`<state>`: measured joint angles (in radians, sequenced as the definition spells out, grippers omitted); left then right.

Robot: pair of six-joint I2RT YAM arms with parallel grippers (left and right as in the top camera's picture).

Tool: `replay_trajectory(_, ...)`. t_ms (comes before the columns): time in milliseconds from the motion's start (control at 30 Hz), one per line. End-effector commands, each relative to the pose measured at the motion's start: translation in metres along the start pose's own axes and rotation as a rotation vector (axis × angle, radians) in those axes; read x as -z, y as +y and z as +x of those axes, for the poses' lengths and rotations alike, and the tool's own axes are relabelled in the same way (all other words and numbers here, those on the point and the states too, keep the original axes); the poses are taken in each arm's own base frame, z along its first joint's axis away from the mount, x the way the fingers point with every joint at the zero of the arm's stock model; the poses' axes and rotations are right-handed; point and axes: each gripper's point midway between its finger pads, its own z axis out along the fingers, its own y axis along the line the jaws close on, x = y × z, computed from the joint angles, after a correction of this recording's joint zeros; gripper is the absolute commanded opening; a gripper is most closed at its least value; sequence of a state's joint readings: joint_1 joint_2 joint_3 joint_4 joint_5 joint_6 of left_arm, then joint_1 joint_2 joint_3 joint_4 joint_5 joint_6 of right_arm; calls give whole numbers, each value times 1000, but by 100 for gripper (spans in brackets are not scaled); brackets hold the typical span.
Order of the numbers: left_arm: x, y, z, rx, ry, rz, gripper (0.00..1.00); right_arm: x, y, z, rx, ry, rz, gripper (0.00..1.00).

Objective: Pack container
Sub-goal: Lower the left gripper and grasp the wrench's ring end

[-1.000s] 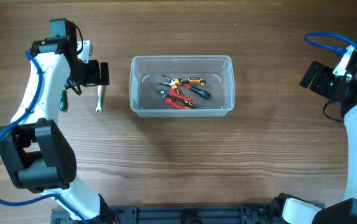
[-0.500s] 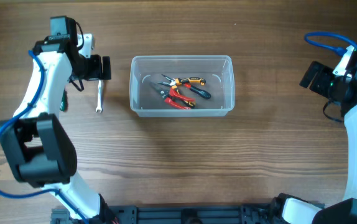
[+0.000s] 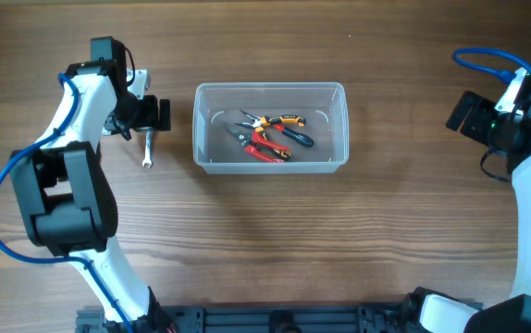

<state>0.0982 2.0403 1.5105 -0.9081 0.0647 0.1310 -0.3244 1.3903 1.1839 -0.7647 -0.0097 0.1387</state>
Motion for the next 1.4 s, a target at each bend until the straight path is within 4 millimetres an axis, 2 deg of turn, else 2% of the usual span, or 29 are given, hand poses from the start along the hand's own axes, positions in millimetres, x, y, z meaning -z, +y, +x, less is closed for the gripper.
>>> replay_trajectory(0,0,6,-2,-26,0,-40,100,2,-3,-2,-19,-11,16,100)
replay_trajectory(533,-29,3,6,-33,64,-30,100,2,-3,-2,-19,-11,16,100)
replay_trajectory(967,-31,-1,-6,-49,17,-32,100,2,-3,-2,-19,-11,16,100)
replay_trajectory(1367,-31,-1,-4,-65,27,-31,100,2,-3,-2,-19,-10,16,100)
